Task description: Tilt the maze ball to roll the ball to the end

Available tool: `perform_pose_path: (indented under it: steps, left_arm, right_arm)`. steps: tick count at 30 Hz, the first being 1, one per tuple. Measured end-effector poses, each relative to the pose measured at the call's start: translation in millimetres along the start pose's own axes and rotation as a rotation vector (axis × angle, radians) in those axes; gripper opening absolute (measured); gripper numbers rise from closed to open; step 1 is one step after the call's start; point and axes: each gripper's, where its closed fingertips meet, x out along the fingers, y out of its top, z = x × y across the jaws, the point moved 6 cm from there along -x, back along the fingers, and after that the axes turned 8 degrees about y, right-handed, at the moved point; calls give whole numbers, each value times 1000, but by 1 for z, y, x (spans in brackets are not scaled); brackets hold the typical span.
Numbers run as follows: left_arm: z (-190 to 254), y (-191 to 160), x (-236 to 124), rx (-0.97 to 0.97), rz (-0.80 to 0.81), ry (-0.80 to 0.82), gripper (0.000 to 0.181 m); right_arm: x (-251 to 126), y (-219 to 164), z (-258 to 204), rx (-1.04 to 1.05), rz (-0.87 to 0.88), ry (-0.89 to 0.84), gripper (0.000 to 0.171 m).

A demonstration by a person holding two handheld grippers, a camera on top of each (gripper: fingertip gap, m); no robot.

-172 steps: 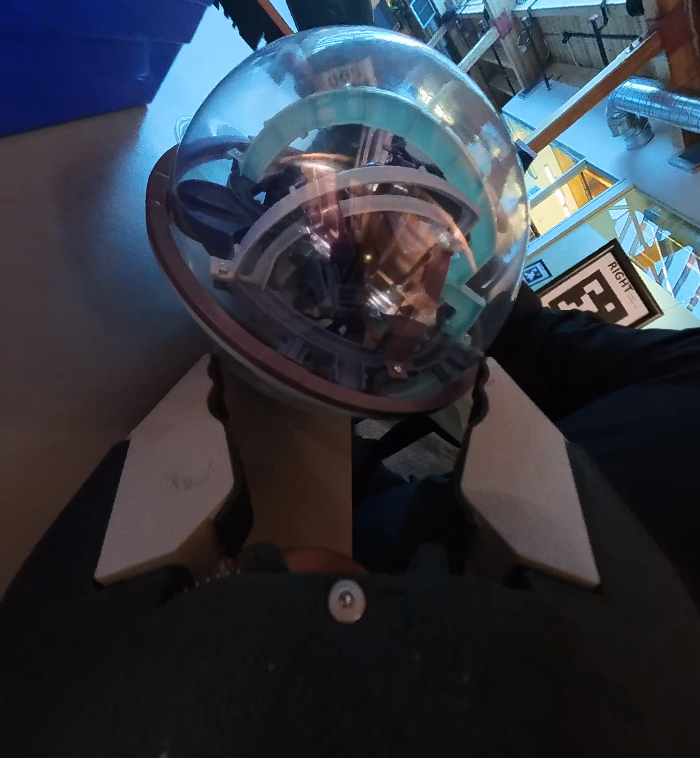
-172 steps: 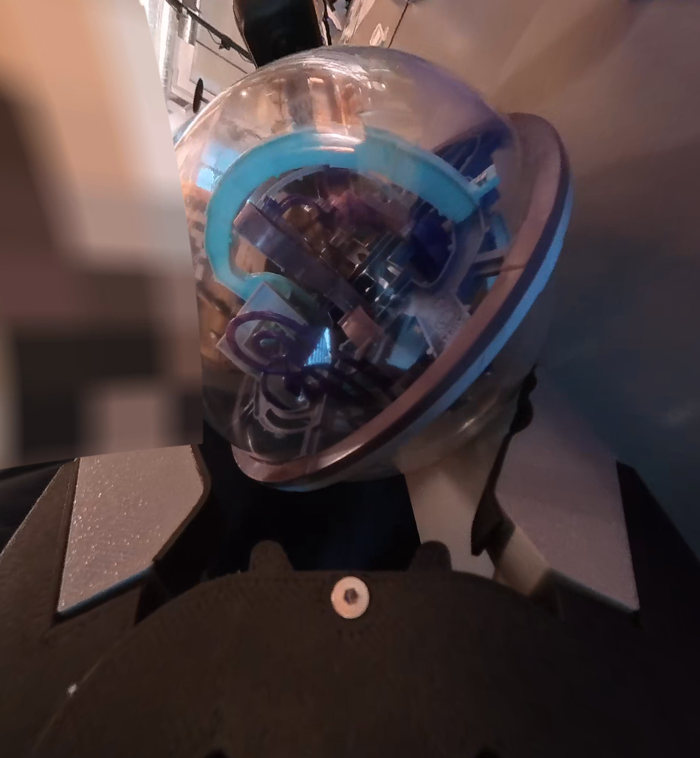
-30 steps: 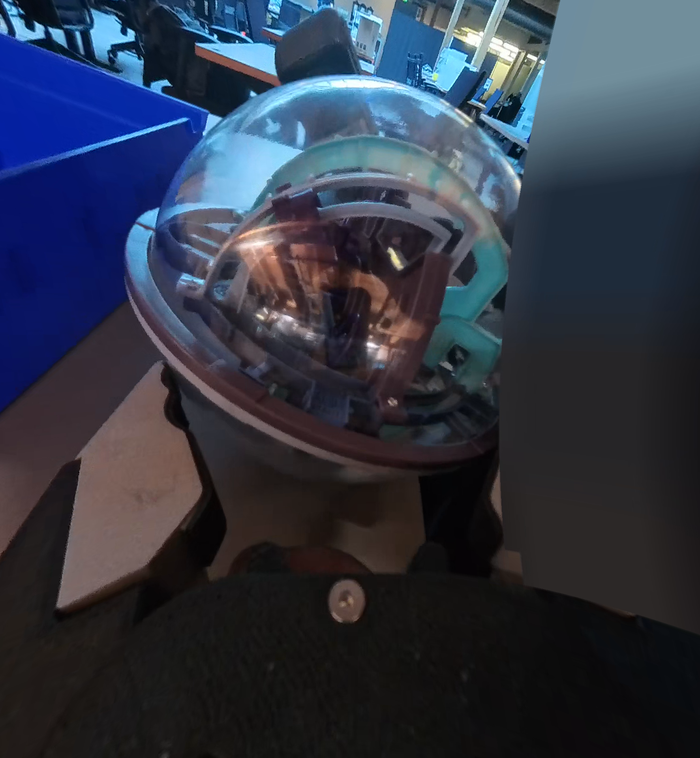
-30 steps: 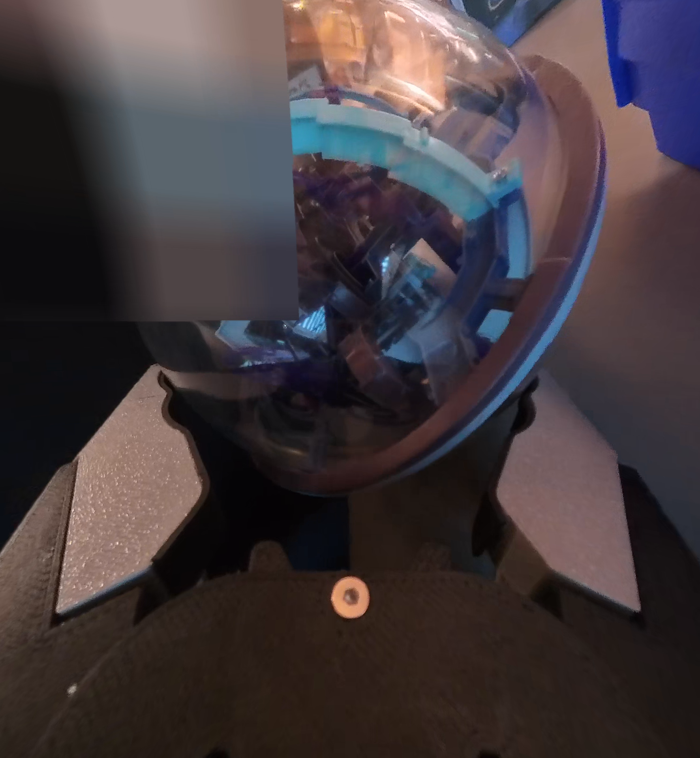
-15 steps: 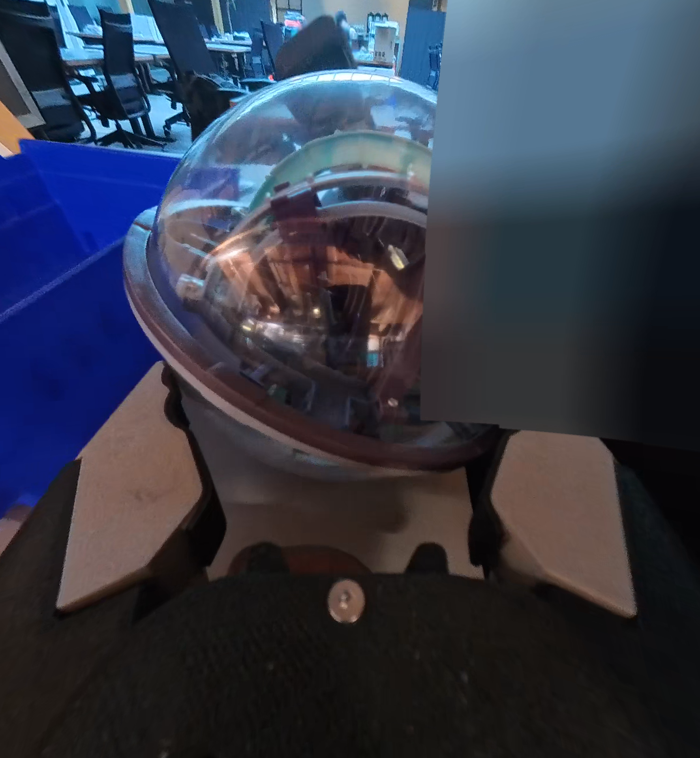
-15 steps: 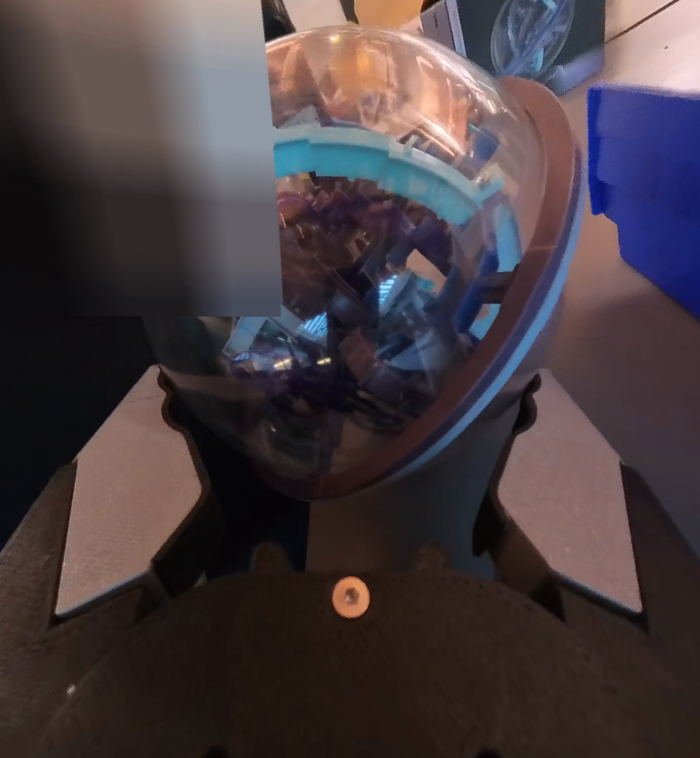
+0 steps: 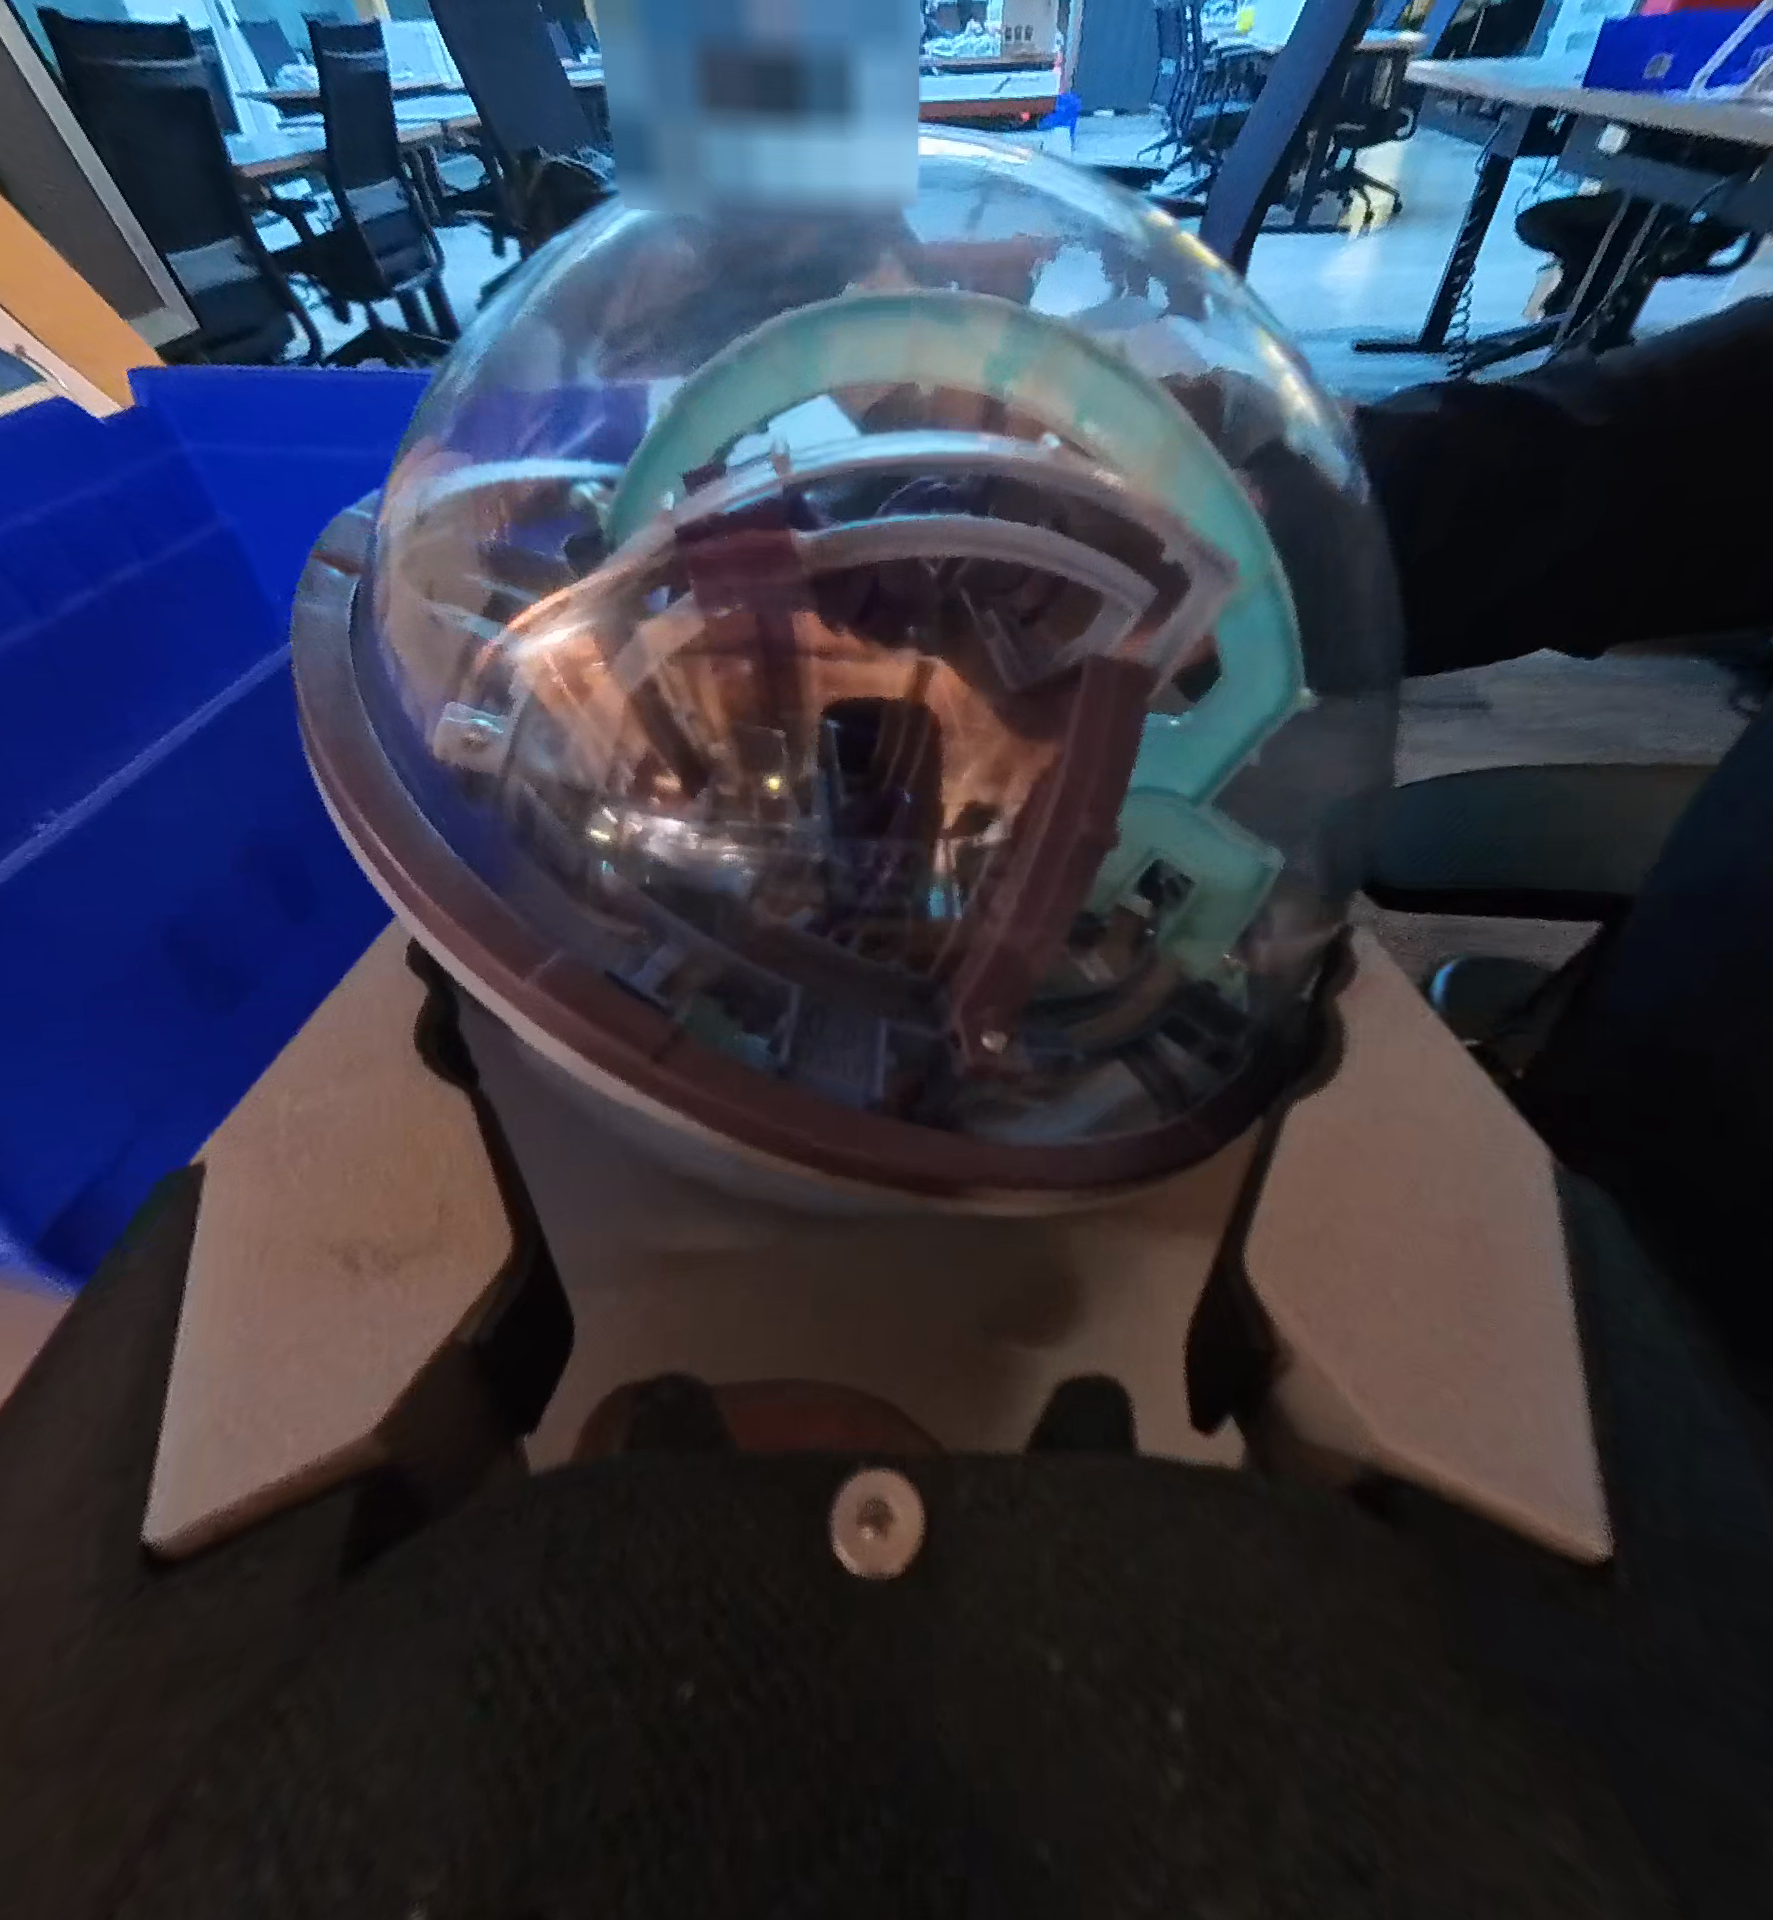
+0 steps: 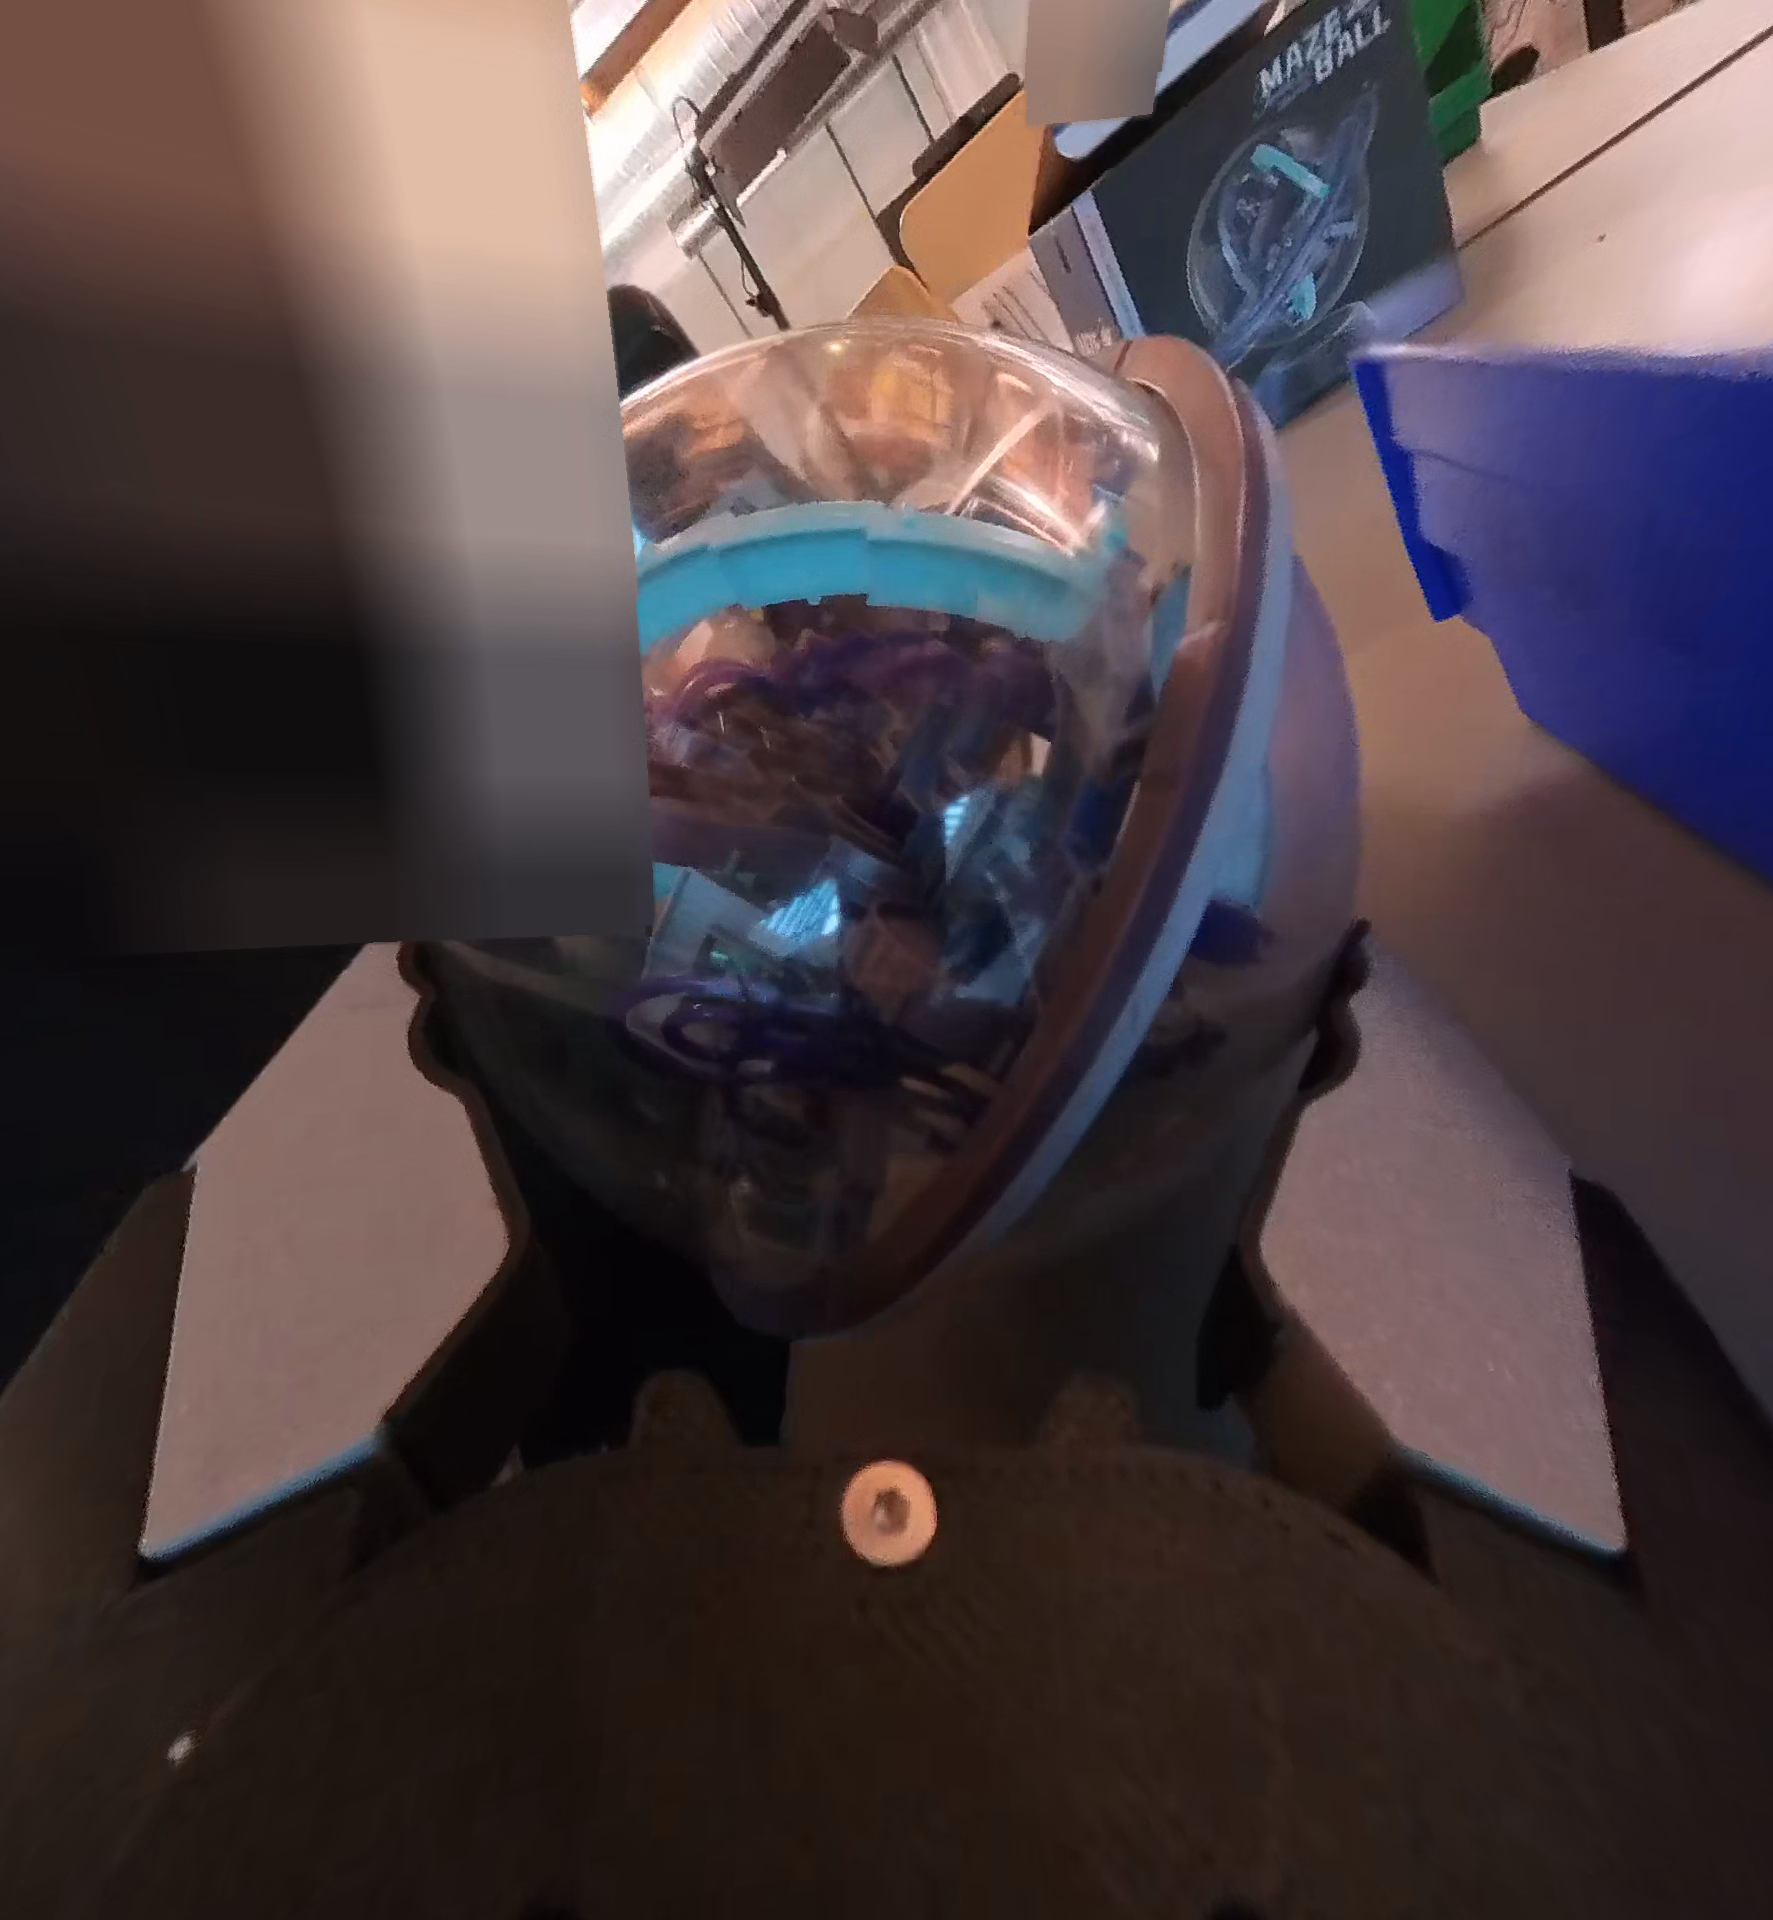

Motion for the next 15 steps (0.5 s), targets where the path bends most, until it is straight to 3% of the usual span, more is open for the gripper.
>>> perform_pose_path:
  steps: [15]
  left_arm:
    - [-15, 28, -3, 219, 4, 30, 156]
  right_arm:
    - [-2, 20, -1, -212, 35, 32, 158]
